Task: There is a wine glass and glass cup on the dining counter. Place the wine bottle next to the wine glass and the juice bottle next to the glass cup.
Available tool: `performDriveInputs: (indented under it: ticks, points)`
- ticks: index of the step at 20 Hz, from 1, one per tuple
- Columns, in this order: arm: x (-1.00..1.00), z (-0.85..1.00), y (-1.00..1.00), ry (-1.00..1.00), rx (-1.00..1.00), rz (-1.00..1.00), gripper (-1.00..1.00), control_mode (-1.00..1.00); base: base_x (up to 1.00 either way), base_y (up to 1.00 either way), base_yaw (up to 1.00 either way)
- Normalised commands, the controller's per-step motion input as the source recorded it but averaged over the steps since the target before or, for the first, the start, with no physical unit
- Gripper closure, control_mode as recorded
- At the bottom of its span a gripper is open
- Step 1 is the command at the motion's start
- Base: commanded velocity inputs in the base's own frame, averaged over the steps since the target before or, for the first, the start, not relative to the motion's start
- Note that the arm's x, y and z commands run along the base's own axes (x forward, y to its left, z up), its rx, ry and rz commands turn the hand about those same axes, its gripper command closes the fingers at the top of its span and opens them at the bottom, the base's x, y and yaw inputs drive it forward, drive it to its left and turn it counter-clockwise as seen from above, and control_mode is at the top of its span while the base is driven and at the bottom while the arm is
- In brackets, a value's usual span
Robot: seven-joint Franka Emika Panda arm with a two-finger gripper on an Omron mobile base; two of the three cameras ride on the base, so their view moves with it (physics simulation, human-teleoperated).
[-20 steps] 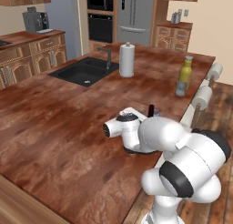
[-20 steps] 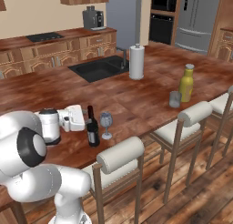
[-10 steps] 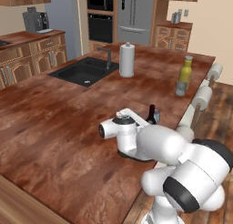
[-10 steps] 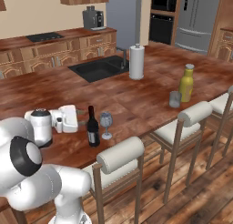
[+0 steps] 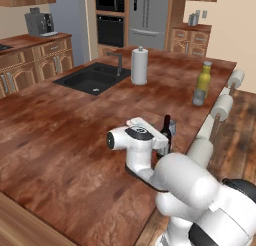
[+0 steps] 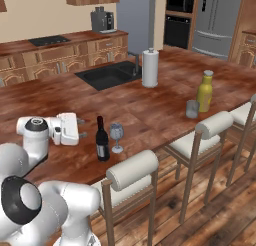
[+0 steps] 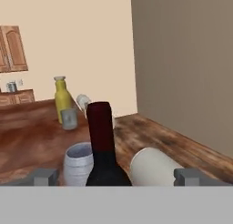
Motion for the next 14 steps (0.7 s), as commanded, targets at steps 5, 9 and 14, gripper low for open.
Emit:
performDriveInputs:
  ticks: [5, 9, 14]
  points:
    - [-0.51, 0.37, 0.04, 0.09, 0.0, 0.23, -1.0, -1.0, 0.0, 0.0, 0.0]
    - [-0.59, 0.32, 0.01, 0.21, 0.01, 0.37, -1.0, -1.0, 0.0, 0.0, 0.0]
    - [-0.55, 0.24, 0.02, 0.3, 0.11, 0.43, -1.0, -1.0, 0.0, 0.0, 0.0]
